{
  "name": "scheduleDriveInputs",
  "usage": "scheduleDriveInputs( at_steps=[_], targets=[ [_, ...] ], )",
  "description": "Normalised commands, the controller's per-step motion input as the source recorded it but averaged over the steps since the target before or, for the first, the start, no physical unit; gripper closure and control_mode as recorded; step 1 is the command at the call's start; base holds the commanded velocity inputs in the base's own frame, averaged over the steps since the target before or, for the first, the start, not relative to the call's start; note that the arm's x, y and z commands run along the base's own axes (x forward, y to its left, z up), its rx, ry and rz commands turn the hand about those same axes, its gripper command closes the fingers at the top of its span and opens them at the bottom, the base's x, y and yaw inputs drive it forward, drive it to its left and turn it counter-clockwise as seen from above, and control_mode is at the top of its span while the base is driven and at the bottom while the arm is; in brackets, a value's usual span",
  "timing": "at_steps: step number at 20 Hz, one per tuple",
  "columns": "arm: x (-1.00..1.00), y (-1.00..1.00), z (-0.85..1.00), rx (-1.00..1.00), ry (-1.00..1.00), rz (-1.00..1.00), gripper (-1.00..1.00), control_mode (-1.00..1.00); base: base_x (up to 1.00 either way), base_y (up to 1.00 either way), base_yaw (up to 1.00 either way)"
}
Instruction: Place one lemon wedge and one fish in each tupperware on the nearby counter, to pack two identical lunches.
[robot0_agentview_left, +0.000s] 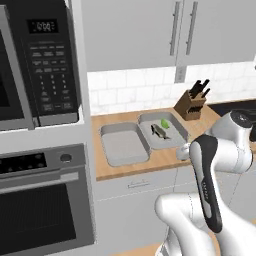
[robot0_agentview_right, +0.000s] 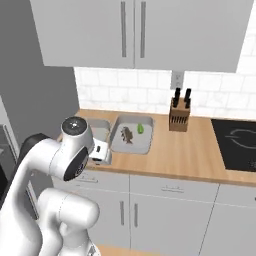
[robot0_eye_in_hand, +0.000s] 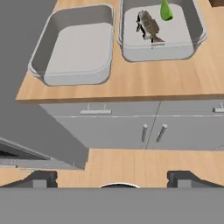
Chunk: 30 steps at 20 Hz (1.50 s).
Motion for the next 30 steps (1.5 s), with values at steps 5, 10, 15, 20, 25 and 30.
scheduleDriveInputs(
  at_steps=[5,10,15,20,25,30],
  targets=[
    [0.0,0.0,0.0,0.0,0.0,0.0,-1.0,1.0,-1.0,0.13,0.0],
    [0.0,0.0,0.0,0.0,0.0,0.0,-1.0,1.0,-0.61,0.94,0.1],
    [0.0,0.0,0.0,0.0,0.0,0.0,-1.0,1.0,-0.06,1.0,0.02],
    [0.0,0.0,0.0,0.0,0.0,0.0,-1.0,1.0,0.03,1.0,0.0],
    [0.0,0.0,0.0,0.0,0.0,0.0,-1.0,1.0,-0.02,1.0,0.0],
    [0.0,0.0,0.0,0.0,0.0,0.0,-1.0,1.0,-0.89,0.32,0.0]
  ],
)
